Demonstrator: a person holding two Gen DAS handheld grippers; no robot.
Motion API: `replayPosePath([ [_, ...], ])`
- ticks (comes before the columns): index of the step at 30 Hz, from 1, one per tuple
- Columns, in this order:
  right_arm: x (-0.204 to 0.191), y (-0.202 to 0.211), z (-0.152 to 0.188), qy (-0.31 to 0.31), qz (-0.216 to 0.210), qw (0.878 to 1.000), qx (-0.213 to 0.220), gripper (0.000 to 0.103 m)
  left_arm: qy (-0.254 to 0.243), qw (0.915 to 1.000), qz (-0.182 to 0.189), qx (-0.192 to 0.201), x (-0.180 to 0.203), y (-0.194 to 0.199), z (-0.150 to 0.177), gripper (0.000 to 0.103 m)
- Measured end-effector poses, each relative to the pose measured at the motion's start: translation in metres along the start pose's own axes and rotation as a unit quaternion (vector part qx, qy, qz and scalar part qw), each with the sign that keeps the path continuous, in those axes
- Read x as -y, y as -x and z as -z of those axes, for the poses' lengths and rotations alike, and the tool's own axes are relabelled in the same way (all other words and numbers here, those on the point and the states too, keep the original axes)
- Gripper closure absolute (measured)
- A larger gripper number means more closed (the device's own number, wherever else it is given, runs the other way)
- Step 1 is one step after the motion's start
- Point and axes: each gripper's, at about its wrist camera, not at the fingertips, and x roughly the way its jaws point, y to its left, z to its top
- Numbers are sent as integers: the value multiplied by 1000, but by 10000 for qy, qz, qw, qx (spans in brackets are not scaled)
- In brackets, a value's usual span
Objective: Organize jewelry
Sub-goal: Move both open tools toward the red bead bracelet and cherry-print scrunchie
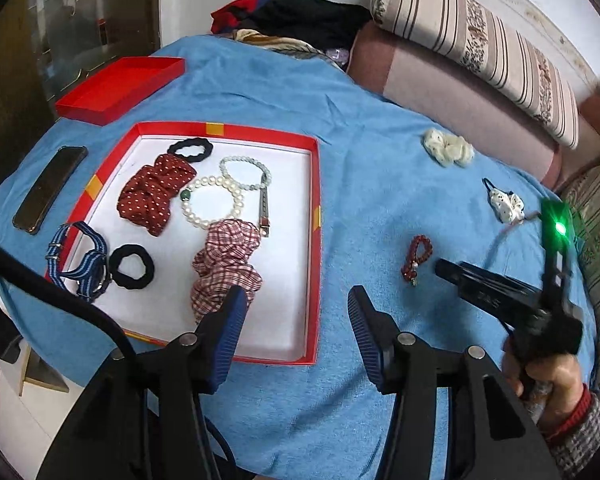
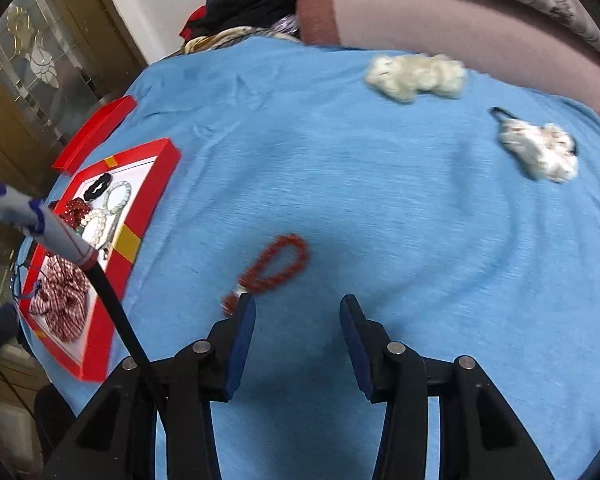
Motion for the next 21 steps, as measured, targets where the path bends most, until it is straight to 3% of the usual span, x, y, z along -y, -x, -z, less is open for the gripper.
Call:
replayPosePath([
  [3,-9,-16,-2,68,99,9999,-59,54,-24,10000,18,-52,3,-5,0,52],
  [5,-8,-20,-3,156,421,9990,-49,62,-79,9999,11,-92,6,-9,0,52],
  [7,1,-15,-3,105,588,9982,26,63,-135,9998,42,-125,10,-12,1,52],
  [10,38,2,2,-152,880,9959,164,64,-241,9995,131,-169,17,-16,1,52],
  [17,135,55,26,-1128,1015,9876,412,68,-481,9980,282,-291,40,-24,7,52],
  [21,169,78,41,-1469,1136,9814,493,68,-567,9973,303,-365,51,-28,10,52],
])
